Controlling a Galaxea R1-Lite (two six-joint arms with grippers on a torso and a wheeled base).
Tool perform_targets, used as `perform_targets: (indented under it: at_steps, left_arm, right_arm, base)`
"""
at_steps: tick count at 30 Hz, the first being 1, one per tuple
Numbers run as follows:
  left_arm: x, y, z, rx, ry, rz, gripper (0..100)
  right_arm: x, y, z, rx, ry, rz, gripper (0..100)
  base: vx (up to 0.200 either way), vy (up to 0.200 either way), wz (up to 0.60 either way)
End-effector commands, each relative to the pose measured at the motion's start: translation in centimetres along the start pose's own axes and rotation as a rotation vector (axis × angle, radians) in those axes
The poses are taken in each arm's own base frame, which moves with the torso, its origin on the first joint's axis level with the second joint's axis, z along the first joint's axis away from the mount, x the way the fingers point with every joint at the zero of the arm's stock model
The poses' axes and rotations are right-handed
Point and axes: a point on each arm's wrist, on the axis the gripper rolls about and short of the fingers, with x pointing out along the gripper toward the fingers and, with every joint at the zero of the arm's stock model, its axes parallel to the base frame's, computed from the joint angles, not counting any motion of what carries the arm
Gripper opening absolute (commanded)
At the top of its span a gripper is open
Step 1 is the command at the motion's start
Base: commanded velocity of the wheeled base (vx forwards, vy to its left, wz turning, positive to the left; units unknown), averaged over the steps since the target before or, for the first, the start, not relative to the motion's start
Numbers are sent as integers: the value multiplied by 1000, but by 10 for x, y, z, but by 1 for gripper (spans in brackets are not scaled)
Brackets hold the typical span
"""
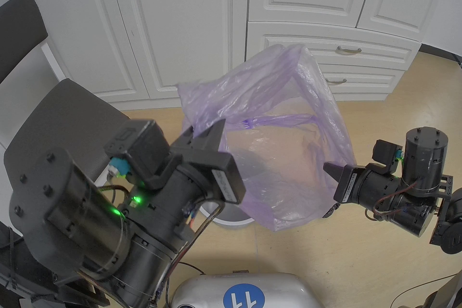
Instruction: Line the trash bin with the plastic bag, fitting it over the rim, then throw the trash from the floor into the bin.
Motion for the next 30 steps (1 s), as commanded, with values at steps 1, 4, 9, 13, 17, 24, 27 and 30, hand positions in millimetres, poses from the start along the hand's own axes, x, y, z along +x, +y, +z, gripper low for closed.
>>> perform_targets:
  at_steps: [1, 4, 9, 13, 17, 24, 27, 30]
  left_arm:
    - [-4, 4, -9, 32, 47, 2, 0]
    - [-5, 4, -12, 29, 57, 1, 0]
    - [-7, 6, -19, 44, 83, -1, 0]
    - [-10, 8, -25, 58, 109, -27, 0]
    - [-10, 7, -32, 71, 127, -29, 0]
    - [-17, 10, -41, 96, 166, -38, 0]
    - [-20, 12, -42, 101, 174, -45, 0]
    - [-23, 14, -43, 105, 188, -78, 0]
  right_arm:
    - [-9, 3, 10, 11, -41, 25, 0]
    - [-11, 3, 11, 9, -47, 27, 0]
    - [-12, 4, 12, 9, -52, 30, 0]
    - [-14, 4, 14, 1, -60, 33, 0]
    - [-15, 4, 14, 0, -61, 35, 0]
    - [-17, 4, 12, -22, -56, 37, 0]
    - [-19, 4, 14, -33, -62, 41, 0]
    - [-24, 7, 13, -42, -55, 55, 0]
  base:
    - [0, 0, 0]
    - [0, 0, 0]
    - [0, 0, 0]
    - [0, 0, 0]
    - [0, 0, 0]
    - [0, 0, 0]
    - [0, 0, 0]
    - [0, 0, 0]
